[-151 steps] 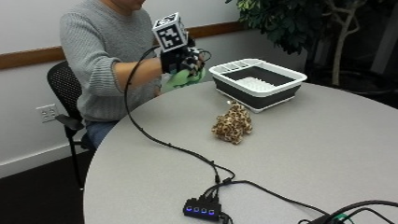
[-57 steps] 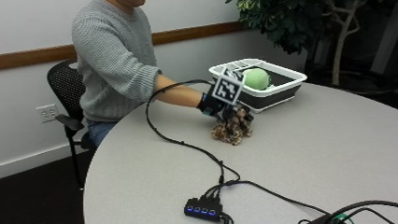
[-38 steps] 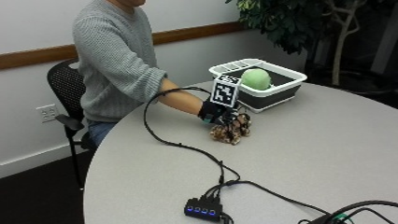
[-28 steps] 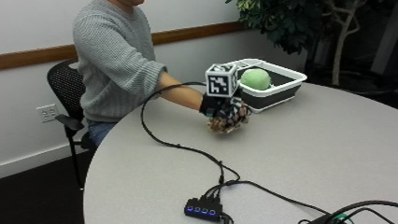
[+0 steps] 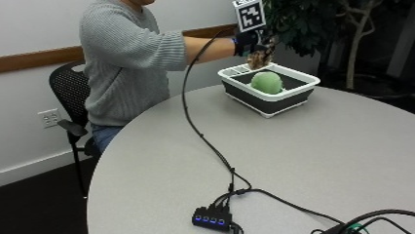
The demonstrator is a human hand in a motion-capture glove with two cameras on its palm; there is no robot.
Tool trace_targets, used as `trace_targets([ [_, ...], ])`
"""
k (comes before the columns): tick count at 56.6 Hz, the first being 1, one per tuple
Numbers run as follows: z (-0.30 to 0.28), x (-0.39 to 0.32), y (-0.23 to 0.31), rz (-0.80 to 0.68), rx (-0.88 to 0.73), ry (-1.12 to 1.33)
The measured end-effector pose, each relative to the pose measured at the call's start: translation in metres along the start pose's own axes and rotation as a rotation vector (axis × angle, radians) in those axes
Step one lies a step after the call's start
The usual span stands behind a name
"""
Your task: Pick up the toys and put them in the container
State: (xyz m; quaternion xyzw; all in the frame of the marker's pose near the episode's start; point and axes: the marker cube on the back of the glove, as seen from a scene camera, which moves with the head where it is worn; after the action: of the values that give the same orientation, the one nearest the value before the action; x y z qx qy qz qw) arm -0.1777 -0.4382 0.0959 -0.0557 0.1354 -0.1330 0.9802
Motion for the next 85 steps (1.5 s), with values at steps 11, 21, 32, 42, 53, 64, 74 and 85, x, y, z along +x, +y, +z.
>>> trace_targets([
  [11,0.032,-0.094,-0.046,-0.104,-0.078,0.051],
  [21,0.064,-0.105,-0.043,-0.076,-0.402,0.095],
  [32,0.059,-0.091,-0.026,-0.07,-0.418,0.046],
  [42,0.039,-0.066,0.002,-0.079,-0.375,0.039],
  [53,-0.002,0.039,0.079,0.123,-0.279,0.317],
  [64,-0.044,0.114,0.184,0.153,-0.182,0.03],
  [74,-0.054,0.122,0.248,0.179,-0.164,0.016],
  [85,-0.017,0.05,0.392,0.091,-0.145,-0.049],
])
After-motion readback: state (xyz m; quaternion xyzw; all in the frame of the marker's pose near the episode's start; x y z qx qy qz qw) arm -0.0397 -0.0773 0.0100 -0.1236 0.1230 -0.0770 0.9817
